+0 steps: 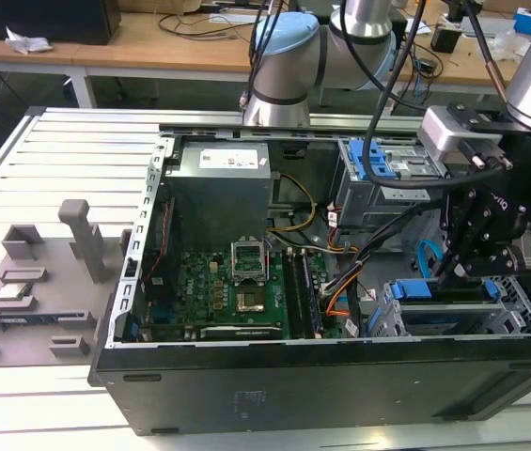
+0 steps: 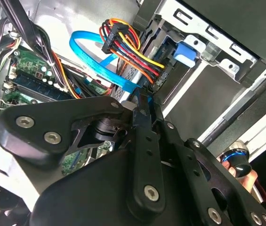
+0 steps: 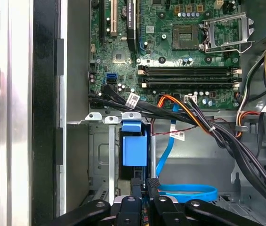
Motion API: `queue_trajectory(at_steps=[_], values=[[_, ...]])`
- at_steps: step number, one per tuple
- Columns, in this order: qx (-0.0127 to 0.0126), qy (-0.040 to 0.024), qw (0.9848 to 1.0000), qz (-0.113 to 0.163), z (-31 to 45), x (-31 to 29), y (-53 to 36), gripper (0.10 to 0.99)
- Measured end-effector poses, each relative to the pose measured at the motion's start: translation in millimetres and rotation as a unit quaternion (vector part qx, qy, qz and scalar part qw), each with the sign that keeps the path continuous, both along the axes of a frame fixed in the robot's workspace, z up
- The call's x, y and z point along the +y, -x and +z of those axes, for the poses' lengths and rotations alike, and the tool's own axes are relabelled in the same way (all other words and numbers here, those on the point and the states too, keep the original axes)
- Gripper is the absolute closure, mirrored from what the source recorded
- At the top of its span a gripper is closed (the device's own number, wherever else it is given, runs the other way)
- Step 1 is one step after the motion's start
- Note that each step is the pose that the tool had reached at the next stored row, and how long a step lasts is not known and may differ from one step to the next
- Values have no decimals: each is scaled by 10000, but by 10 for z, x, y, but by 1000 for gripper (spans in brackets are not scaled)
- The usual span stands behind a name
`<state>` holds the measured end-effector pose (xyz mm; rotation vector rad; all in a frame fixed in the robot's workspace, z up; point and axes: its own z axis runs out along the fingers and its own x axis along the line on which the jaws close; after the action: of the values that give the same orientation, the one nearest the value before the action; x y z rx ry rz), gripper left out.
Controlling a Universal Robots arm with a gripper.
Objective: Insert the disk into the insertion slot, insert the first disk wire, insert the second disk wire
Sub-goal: 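Insert the second disk wire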
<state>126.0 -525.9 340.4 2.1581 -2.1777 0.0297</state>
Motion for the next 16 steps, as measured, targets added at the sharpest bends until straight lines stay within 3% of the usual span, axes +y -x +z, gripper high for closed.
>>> queue_trajectory(at_steps=[6,9,12,14,16], values=[[0,1,10000,0,-9,0,-1,925],[0,0,10000,0,-3,0,-1,851],[0,0,10000,0,151,12,-2,851],[0,1,10000,0,313,43,-2,863],[0,0,10000,0,418,50,-2,980]])
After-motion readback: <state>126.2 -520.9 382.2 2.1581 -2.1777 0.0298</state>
